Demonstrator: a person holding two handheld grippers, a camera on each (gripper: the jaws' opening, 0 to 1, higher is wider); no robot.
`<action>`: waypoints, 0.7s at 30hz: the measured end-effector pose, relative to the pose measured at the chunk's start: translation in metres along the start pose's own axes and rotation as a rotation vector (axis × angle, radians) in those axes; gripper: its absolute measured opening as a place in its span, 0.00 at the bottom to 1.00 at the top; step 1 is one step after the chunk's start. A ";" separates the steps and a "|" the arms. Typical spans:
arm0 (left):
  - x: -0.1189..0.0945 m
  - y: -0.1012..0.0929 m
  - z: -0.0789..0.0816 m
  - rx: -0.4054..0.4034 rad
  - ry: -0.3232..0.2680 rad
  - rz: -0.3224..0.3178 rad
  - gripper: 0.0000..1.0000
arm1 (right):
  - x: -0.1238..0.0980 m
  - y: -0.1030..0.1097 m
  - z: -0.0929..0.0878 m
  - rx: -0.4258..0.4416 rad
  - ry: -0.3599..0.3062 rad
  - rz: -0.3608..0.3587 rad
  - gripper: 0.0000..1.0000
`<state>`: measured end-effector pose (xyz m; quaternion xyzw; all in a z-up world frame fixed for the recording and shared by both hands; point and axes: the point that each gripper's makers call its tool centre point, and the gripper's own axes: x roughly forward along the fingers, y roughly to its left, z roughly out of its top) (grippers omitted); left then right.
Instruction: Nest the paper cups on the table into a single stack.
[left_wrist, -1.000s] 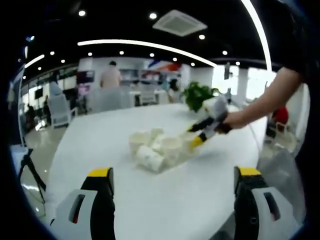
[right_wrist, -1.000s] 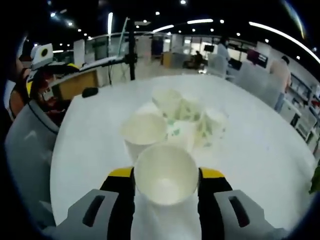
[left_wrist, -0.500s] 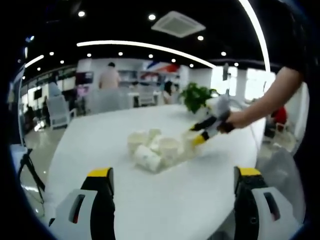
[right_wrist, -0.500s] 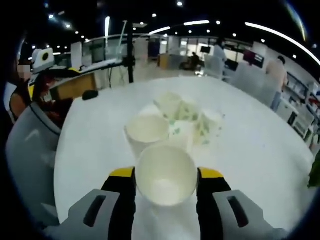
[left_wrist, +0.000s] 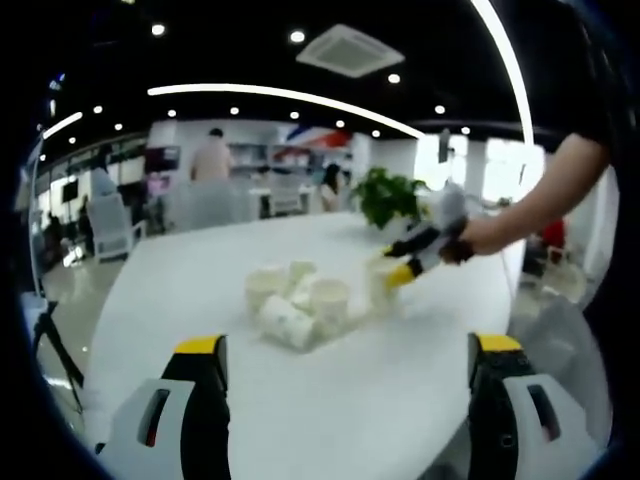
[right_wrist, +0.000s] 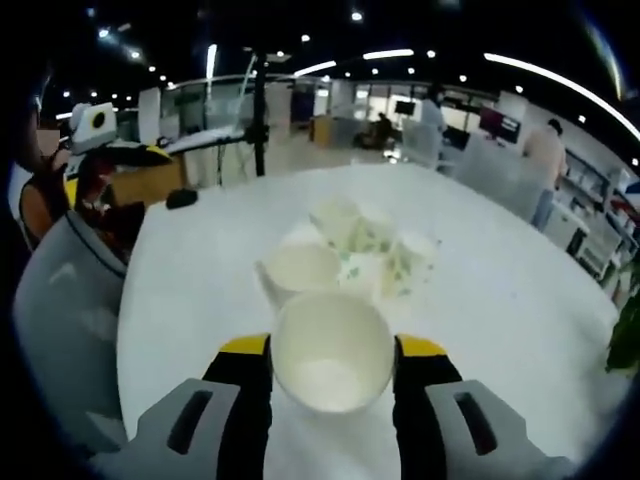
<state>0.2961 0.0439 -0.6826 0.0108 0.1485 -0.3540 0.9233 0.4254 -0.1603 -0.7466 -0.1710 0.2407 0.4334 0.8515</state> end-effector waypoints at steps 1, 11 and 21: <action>0.001 -0.001 0.000 0.003 0.001 -0.002 1.00 | -0.002 0.000 0.001 0.002 -0.006 -0.002 0.44; 0.010 -0.006 0.001 0.020 0.010 -0.027 1.00 | -0.020 -0.005 0.013 0.021 -0.054 -0.018 0.44; 0.015 -0.007 0.005 0.023 0.005 -0.040 1.00 | -0.035 -0.003 0.035 -0.006 -0.098 -0.011 0.44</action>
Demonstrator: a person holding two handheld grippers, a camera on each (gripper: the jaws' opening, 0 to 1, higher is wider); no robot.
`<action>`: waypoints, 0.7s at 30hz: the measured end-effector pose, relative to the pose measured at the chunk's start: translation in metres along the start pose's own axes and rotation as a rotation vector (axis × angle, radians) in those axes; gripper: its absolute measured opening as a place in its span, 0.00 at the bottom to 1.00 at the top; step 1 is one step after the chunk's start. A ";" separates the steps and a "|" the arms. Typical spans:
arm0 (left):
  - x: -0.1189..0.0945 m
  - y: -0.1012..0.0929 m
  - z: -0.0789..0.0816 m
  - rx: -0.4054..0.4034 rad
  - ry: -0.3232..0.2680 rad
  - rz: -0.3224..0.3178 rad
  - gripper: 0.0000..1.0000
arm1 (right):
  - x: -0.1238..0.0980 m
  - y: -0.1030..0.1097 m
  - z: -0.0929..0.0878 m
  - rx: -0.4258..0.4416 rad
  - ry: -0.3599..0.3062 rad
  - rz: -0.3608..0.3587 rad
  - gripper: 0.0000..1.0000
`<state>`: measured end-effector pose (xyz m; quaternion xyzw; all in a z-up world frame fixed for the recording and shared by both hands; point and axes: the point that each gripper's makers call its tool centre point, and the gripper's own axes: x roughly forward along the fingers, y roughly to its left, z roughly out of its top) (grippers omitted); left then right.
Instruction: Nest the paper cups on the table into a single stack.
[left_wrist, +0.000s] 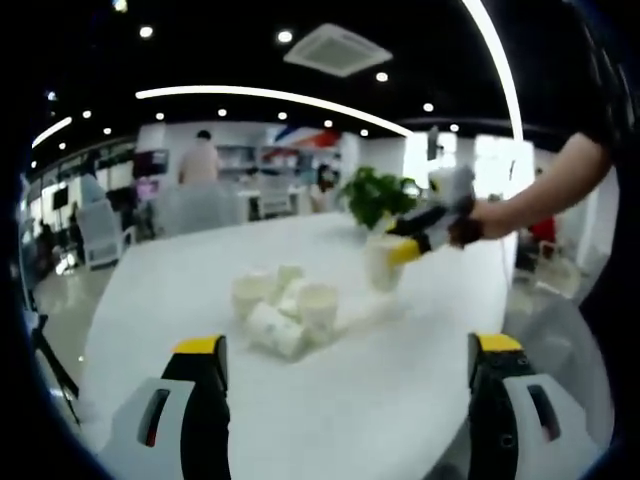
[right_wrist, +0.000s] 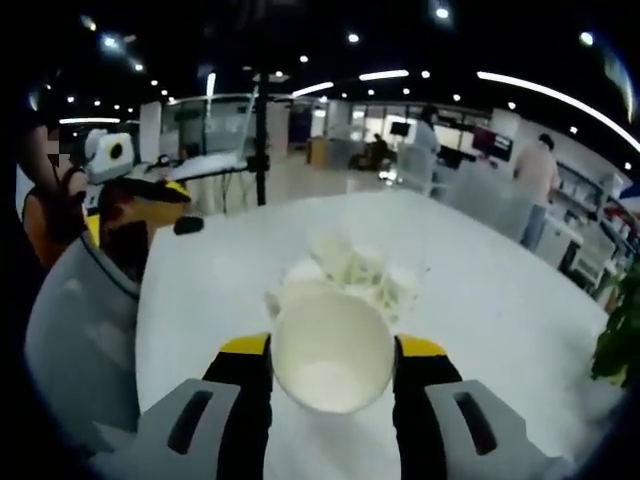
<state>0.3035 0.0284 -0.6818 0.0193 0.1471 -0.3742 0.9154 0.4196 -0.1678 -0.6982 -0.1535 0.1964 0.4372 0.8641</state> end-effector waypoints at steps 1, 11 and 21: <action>0.000 0.000 0.000 -0.002 -0.001 0.001 1.00 | 0.000 0.000 0.002 -0.002 -0.004 0.003 0.44; 0.000 0.001 -0.003 -0.008 0.001 -0.006 1.00 | -0.001 0.018 0.018 -0.042 -0.022 0.044 0.45; -0.003 0.005 -0.002 -0.018 -0.004 0.001 1.00 | -0.005 0.043 0.037 -0.064 -0.052 0.076 0.44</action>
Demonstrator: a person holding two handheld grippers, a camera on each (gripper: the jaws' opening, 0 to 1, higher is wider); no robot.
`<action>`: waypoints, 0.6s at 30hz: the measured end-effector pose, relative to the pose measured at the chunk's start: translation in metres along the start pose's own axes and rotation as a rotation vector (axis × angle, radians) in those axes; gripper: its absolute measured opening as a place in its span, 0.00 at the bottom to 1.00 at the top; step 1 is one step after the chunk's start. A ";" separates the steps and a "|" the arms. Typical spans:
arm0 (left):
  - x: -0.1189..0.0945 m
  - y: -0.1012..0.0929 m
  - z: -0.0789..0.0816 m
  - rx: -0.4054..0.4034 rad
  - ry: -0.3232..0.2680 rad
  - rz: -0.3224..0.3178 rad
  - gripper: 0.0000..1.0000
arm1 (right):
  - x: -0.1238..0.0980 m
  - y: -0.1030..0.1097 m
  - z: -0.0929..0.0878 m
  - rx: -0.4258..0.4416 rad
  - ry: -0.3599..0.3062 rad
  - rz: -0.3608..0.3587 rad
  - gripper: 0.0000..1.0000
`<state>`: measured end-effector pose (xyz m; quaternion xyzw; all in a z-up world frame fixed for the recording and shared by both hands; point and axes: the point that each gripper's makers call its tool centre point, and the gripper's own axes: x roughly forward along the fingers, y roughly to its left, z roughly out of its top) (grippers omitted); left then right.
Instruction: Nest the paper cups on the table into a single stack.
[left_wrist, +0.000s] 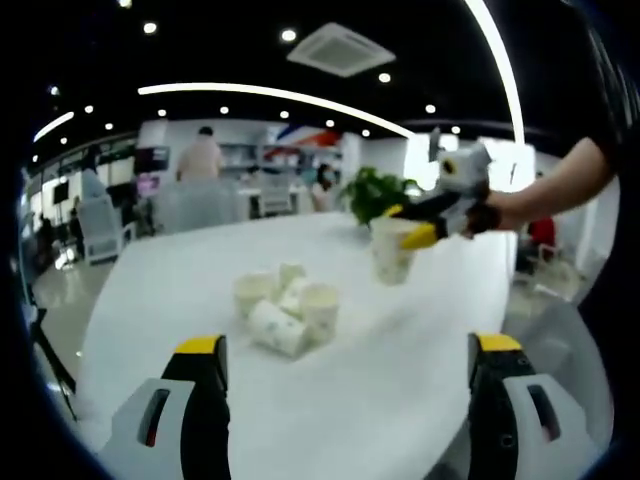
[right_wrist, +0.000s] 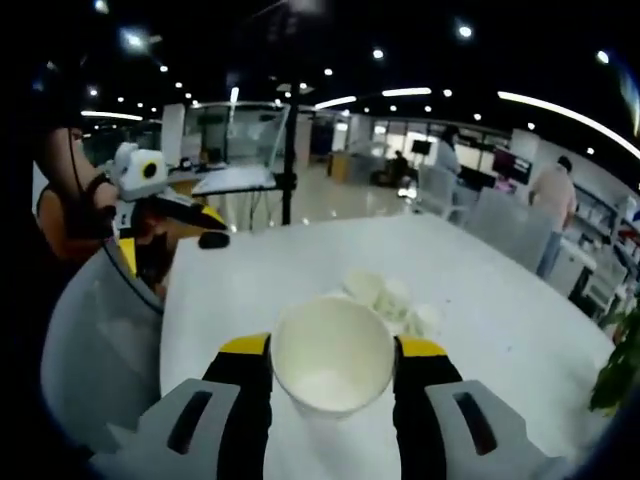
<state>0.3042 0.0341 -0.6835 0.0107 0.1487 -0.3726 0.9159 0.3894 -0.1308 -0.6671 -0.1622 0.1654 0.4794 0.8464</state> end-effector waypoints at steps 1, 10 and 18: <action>0.000 0.000 0.000 -0.001 -0.001 0.001 1.00 | -0.001 0.003 0.003 -0.002 -0.010 0.003 0.44; -0.001 0.001 -0.001 -0.005 0.000 0.005 1.00 | -0.002 0.023 0.011 -0.004 -0.025 0.028 0.44; -0.003 0.003 -0.001 -0.002 0.001 0.010 1.00 | -0.003 0.040 0.014 -0.004 -0.033 0.052 0.44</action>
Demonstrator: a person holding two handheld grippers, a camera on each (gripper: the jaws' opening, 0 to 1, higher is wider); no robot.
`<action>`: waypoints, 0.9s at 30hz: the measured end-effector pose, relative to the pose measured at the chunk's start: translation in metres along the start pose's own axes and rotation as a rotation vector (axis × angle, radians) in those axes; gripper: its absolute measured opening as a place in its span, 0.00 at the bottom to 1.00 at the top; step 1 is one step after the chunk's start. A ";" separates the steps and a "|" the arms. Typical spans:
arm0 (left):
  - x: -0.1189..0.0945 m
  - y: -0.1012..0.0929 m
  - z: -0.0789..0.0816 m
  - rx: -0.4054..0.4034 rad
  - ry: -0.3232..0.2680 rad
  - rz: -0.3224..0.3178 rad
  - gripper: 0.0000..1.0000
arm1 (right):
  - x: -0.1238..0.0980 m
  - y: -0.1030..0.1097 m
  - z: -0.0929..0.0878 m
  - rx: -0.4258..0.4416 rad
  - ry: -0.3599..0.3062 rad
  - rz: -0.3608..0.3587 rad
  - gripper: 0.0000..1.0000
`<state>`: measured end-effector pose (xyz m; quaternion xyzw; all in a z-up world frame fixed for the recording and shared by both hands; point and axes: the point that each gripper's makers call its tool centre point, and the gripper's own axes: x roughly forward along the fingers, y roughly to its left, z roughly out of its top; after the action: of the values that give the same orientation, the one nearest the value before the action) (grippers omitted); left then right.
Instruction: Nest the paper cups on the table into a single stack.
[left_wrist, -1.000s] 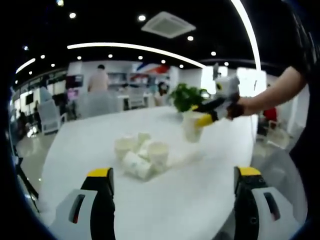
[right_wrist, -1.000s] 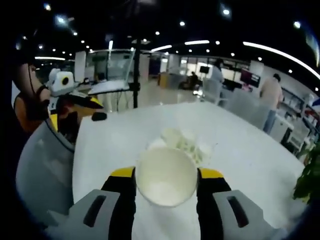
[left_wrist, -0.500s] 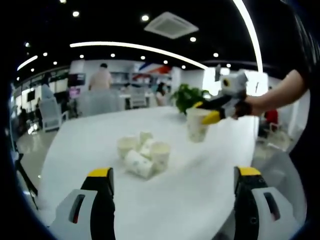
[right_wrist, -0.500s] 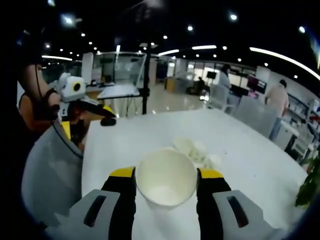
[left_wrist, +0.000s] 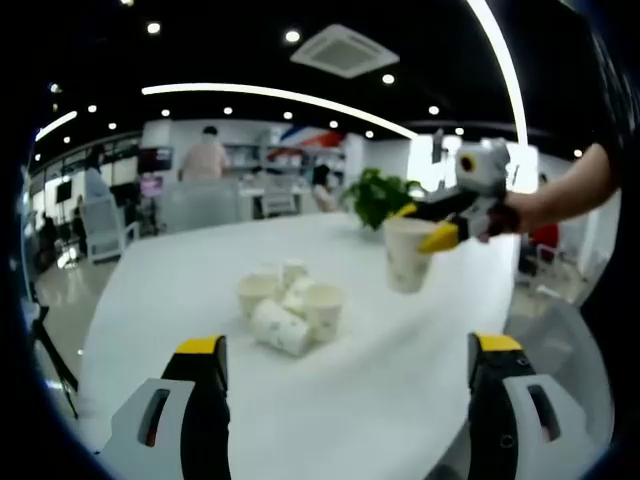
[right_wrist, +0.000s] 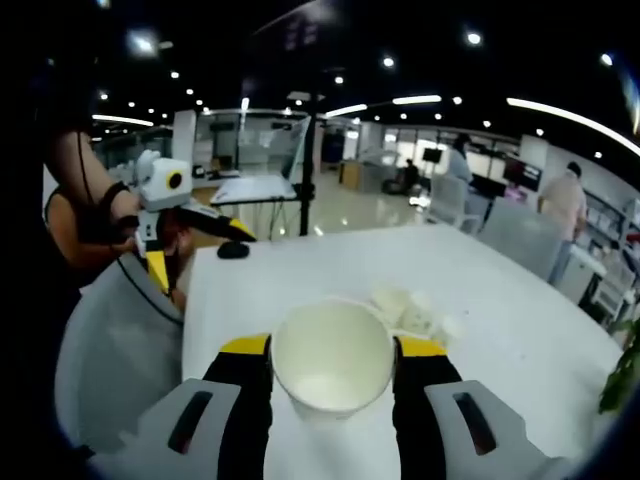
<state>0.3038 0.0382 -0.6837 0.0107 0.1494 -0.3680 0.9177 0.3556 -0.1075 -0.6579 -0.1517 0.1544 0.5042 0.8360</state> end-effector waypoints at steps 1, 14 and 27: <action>0.000 0.000 0.001 -0.002 -0.004 -0.002 1.00 | 0.001 0.003 0.000 0.000 -0.001 0.006 0.44; -0.002 -0.004 -0.002 -0.007 0.004 -0.008 1.00 | 0.012 0.033 -0.012 -0.002 0.013 0.061 0.44; -0.007 -0.005 -0.006 0.006 0.029 -0.015 1.00 | 0.031 0.060 -0.048 0.049 0.041 0.104 0.44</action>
<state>0.2937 0.0403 -0.6867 0.0176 0.1617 -0.3749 0.9127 0.3112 -0.0759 -0.7195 -0.1335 0.1915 0.5397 0.8088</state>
